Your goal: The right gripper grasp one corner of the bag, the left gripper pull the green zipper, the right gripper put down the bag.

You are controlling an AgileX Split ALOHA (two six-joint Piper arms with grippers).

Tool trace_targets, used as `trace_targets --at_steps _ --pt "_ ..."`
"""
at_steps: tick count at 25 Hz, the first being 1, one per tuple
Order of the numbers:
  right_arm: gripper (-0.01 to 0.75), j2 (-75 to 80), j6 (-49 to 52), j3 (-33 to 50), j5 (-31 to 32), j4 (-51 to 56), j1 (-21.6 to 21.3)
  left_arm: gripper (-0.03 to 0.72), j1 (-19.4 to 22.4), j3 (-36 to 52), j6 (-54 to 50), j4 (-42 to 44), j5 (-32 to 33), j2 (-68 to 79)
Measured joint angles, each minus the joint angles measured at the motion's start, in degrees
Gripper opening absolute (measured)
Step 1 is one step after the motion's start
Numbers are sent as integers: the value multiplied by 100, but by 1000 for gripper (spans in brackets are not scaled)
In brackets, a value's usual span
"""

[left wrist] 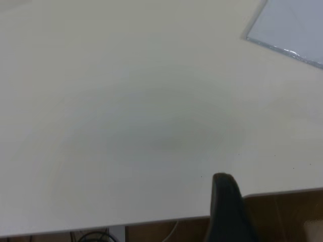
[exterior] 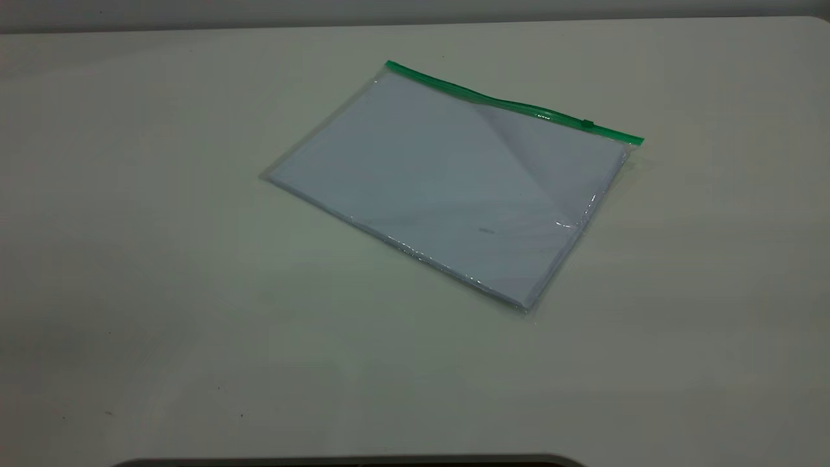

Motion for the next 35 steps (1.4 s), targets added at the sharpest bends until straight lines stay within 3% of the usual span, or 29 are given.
trace_targets --at_steps 8,13,19,25,35 --pt "400 714 -261 -74 -220 184 0 520 0 -227 -346 -89 -418 726" --pt "411 2379 -776 -109 -1393 740 0 520 0 -644 -66 -376 -1480 2465" --pt "470 4484 -1418 -109 -2850 1529 0 520 0 -1275 1029 -1084 -2385 4460" --pt "479 6584 -2700 -143 -4264 3078 0 520 0 -1602 2446 -2177 -3148 6116" --pt "479 10046 -6091 -1629 -4351 6722 0 520 -6 -2168 4432 -4173 -3505 8166"
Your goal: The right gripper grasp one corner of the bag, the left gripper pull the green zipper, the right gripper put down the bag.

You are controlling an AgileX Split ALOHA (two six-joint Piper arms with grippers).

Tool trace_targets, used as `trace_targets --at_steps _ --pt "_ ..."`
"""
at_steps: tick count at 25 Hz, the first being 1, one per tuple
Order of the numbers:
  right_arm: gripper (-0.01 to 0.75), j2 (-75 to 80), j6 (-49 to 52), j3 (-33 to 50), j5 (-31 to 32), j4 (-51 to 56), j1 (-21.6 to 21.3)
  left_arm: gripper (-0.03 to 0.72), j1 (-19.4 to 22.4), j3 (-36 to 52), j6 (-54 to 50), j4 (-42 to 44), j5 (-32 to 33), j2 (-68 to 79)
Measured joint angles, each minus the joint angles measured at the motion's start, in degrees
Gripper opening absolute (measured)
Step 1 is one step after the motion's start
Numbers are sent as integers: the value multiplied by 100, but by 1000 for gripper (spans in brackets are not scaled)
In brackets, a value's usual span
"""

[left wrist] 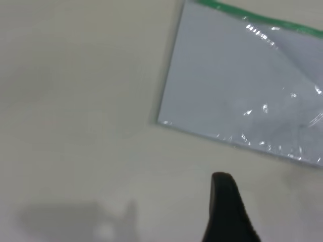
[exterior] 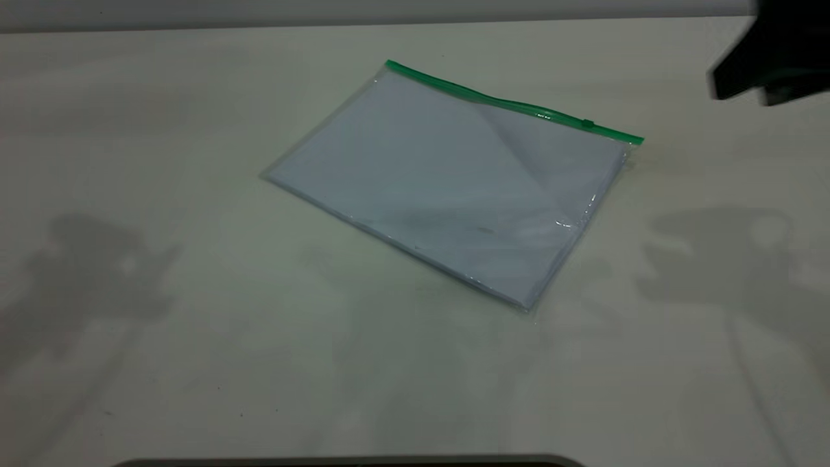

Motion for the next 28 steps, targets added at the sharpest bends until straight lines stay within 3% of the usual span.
trace_targets --at_steps 4,7,16,28 --pt "480 1410 -1320 -889 464 1168 -50 520 -241 -319 394 -261 -97 632" --pt "480 2347 -1719 -1568 977 1640 -248 520 -502 -596 455 -289 -171 1099" --pt "526 3833 -1948 -2886 1538 1439 -803 520 -770 -1108 487 -303 -338 1949" --pt "532 4801 -2107 -3834 2553 1594 -953 520 -775 -1368 487 -309 -428 2140"
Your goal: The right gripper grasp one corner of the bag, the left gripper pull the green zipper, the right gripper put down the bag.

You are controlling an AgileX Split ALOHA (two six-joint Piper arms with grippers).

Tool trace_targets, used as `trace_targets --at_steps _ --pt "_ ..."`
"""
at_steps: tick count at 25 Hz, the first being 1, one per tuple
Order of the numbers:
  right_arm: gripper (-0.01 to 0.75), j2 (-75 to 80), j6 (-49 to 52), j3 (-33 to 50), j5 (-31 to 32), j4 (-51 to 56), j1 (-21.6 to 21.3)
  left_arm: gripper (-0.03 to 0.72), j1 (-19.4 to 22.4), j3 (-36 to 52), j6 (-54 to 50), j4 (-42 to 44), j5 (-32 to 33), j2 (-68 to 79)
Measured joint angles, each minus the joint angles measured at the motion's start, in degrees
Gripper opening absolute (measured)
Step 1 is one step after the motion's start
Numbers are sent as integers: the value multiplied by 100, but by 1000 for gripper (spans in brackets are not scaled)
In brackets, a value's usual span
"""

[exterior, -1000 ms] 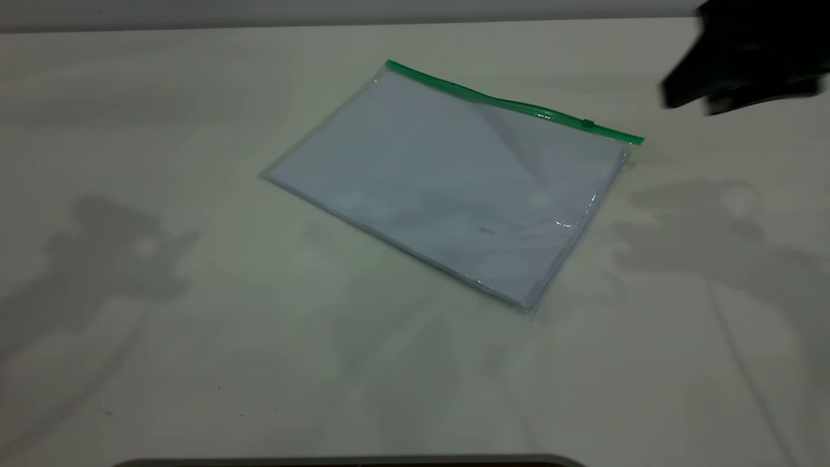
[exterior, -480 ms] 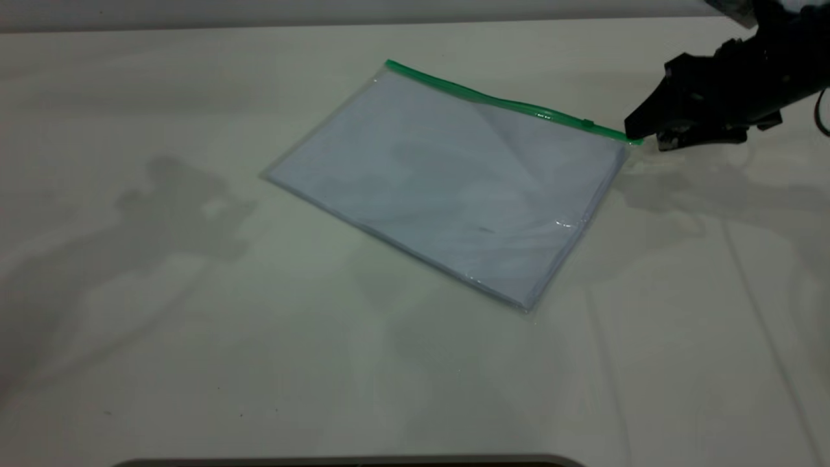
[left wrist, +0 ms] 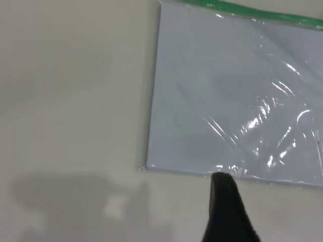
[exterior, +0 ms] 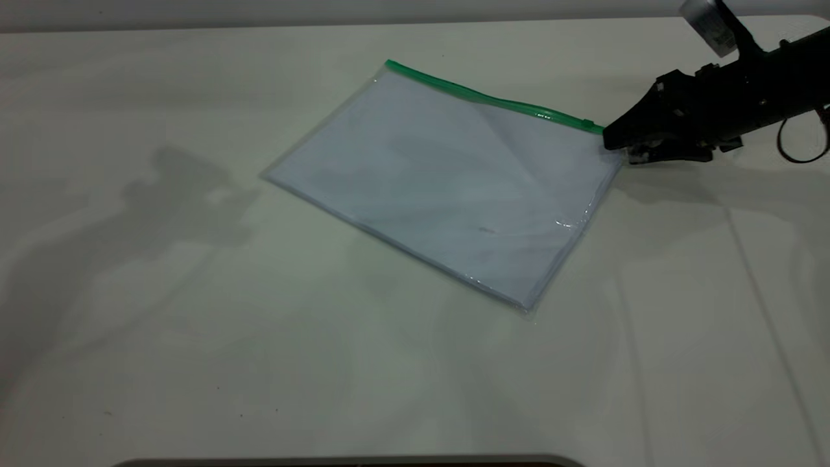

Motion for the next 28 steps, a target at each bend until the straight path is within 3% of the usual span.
trace_targets --at_steps 8,17,21,28 --pt "512 323 -526 -28 77 885 0 520 0 -23 0 -17 -124 0" --pt "452 452 -742 -113 227 1102 178 520 0 -27 21 -24 -210 68" --pt "361 452 -765 -126 227 1035 176 520 0 -27 21 -37 -214 137" --pt "110 454 -990 -143 434 1021 171 520 -20 -41 21 -48 -247 231"
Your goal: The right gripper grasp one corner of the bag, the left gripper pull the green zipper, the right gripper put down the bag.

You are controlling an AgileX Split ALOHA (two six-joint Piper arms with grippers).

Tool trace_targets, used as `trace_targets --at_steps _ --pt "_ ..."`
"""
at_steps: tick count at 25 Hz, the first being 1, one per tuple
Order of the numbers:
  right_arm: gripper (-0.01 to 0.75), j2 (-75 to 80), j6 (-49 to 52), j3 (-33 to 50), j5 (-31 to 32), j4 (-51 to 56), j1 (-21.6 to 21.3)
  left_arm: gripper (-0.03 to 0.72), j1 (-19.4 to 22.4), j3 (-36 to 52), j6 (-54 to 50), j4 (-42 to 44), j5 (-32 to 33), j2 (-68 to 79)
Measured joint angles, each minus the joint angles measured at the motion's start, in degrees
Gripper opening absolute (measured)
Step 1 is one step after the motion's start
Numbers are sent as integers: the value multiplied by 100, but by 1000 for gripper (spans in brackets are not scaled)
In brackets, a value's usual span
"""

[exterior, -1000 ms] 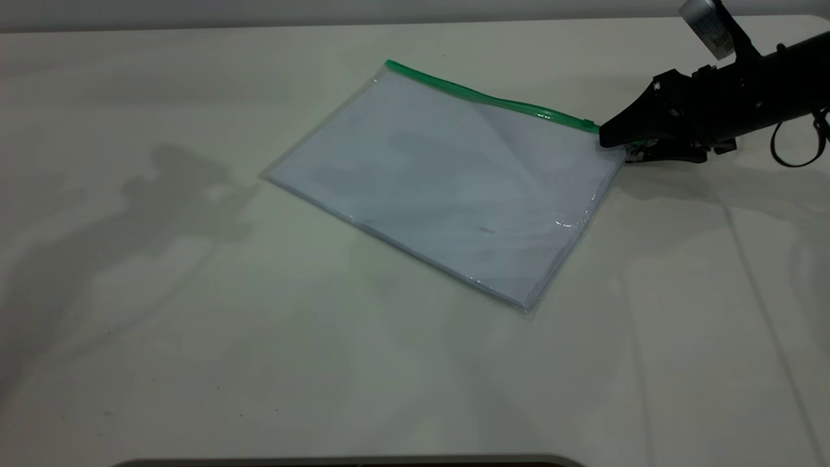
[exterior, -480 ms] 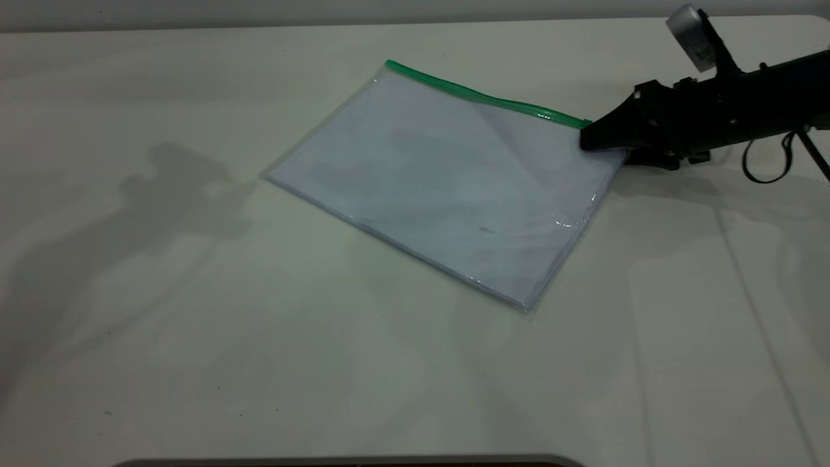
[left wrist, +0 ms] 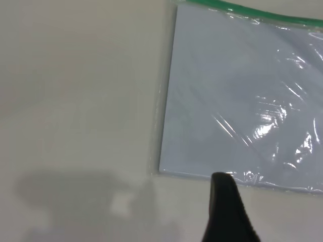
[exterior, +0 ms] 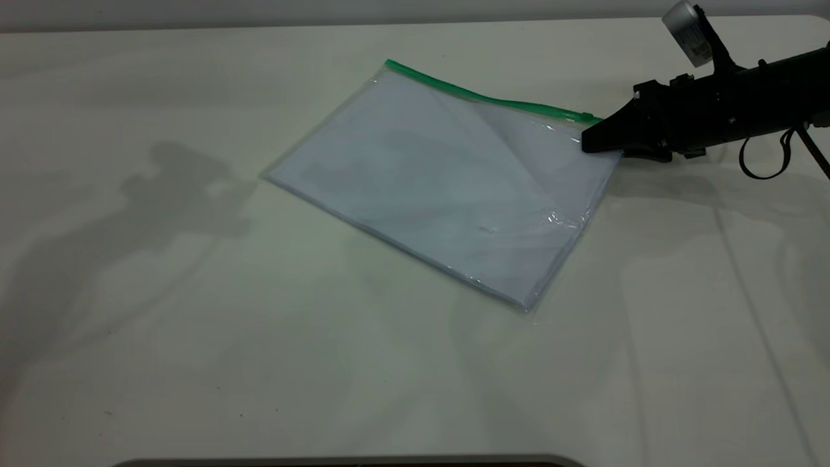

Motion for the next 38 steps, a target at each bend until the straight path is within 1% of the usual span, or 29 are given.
trace_targets --at_steps 2,3,6,10,13,16,20,22,26,31,34,38 --pt "48 0 -57 -6 38 0 0 520 -65 -57 0 0 1 108" --pt "36 0 -96 -11 54 0 11 520 -125 -127 0 6 8 177" --pt "35 0 -153 -114 73 -14 164 520 -339 -524 0 26 99 533" --pt "35 0 -157 -418 73 -141 632 520 -572 -1407 27 32 367 1278" --pt "35 0 -123 -623 18 -252 964 520 -682 -2177 117 37 754 1987" --pt "35 4 33 -818 -35 -478 1181 520 -807 -3044 289 55 1280 2789" --pt "35 18 241 -991 -23 -702 1277 520 -1035 -4205 540 86 1924 3698" --pt "35 18 275 -1019 -23 -775 1283 520 -1155 -4689 708 98 2101 4058" --pt "35 18 324 -1030 78 -928 1283 520 -1388 -5461 1173 29 2233 4679" --pt "35 18 341 -1029 304 -1104 1283 520 -1579 -5901 1594 -360 2303 5101" --pt "35 18 341 -1036 462 -1240 1283 520 -1651 -5917 1639 -404 2411 5197" --pt "35 18 341 -1036 478 -1263 1288 520 -1722 -5917 1646 -431 2453 5251"
